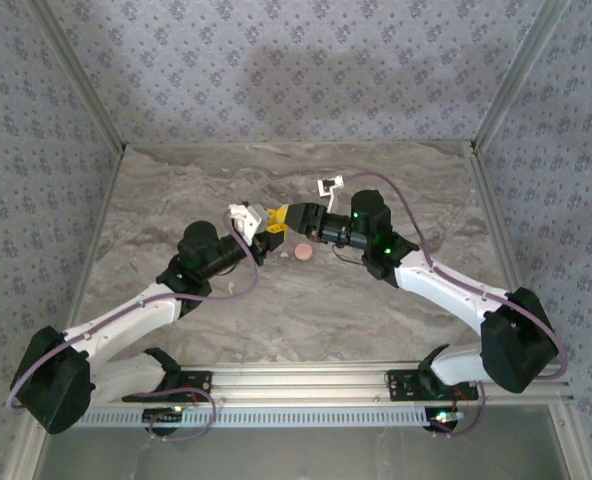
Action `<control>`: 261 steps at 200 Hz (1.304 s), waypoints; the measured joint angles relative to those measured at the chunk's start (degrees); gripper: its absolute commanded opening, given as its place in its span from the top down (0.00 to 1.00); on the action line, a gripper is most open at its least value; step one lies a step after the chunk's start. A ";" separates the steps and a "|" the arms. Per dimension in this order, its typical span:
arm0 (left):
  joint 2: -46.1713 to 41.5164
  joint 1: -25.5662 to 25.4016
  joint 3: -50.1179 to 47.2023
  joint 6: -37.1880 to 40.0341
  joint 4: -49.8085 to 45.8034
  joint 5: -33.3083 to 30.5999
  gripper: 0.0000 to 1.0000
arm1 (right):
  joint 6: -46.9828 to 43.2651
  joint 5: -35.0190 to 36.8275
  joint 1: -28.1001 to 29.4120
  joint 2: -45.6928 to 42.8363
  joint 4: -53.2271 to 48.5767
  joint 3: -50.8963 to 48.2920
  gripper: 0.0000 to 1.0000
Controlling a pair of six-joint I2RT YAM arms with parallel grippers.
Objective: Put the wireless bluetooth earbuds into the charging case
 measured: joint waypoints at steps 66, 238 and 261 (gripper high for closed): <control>0.63 1.92 4.68 3.41 -9.64 9.11 0.82 | -24.81 0.79 -1.66 -13.49 -18.43 0.35 0.32; -0.59 2.36 11.41 16.79 -33.33 32.52 0.84 | -100.67 -8.31 -1.51 -8.31 -61.11 20.90 0.45; -0.52 2.36 11.65 17.03 -33.81 33.42 0.84 | -101.57 -9.35 -0.76 -6.91 -62.45 21.55 0.45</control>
